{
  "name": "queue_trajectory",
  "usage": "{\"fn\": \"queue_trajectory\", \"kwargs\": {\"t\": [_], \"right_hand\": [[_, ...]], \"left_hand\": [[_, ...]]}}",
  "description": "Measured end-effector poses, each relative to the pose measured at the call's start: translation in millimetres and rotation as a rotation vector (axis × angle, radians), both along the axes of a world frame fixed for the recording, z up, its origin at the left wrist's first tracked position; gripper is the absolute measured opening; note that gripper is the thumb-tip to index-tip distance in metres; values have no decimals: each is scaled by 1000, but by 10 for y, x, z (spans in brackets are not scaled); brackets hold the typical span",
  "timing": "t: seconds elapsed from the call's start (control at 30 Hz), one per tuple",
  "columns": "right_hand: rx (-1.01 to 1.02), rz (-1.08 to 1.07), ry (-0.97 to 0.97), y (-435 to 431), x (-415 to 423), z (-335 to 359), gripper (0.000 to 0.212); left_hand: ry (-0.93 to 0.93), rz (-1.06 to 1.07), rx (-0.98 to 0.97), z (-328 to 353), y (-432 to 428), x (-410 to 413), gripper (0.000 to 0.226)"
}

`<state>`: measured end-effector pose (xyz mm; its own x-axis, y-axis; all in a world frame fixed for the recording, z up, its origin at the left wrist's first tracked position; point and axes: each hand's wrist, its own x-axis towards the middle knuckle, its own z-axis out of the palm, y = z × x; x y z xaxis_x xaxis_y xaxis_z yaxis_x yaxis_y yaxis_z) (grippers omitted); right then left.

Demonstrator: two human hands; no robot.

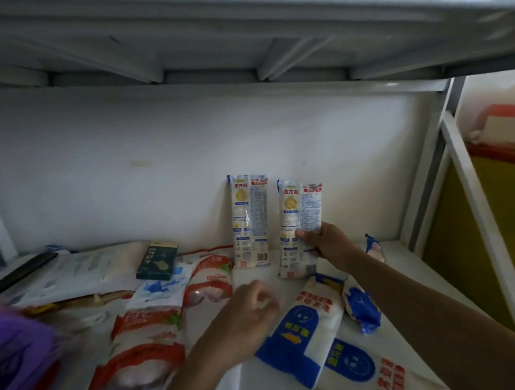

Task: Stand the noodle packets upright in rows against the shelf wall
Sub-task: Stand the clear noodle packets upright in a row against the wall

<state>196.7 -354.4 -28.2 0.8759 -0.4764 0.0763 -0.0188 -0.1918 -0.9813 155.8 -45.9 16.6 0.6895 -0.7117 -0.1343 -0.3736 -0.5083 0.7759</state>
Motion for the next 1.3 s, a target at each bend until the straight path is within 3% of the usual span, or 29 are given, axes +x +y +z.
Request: {"fn": "queue_trajectory", "kwargs": {"t": [0.13,0.27,0.37,0.43,0.47,0.6,0.7,0.77,0.83,0.9,0.97,1.03,1.13,1.23,1.3], "right_hand": [[32,-96,4,44,246,27,38],[-7,-90,43,23,458,65,20],[20,-32,72,-90,553,97,17],[26,67,95,-195,615,95,19],[26,108,111,-225,631,108,20],[10,175,157,-303,672,155,17],[-14,210,138,-276,668,173,20],[-50,68,109,-235,664,137,30],[-61,-69,86,-173,583,145,59],[-107,-125,97,-61,390,212,86],[-306,-117,131,119,81,309,79],[-584,-32,188,289,-253,357,49],[-796,121,326,530,-758,348,23],[-893,124,405,797,-1160,231,43],[-1084,124,489,948,-1344,136,57]], "left_hand": [[-100,-273,300,-49,-53,-61,51],[-64,-303,394,-74,-148,-79,53],[-225,-366,530,-240,-234,-59,51],[-496,-185,457,-491,-295,-107,40],[-511,-160,495,-573,-270,-123,36],[-737,-38,337,-987,-471,-107,47],[-612,205,357,-1138,-546,-112,51],[-560,63,277,-1104,-578,-68,59],[-683,-22,281,-1082,-603,-112,65],[-647,-73,377,-885,-569,-216,68],[-550,-36,431,-664,-534,-194,78],[-333,-126,496,-615,-543,-111,91],[-256,-53,393,-531,-473,-151,101],[-252,34,227,-503,-388,-227,88],[-244,82,158,-448,-331,-289,71]]}}
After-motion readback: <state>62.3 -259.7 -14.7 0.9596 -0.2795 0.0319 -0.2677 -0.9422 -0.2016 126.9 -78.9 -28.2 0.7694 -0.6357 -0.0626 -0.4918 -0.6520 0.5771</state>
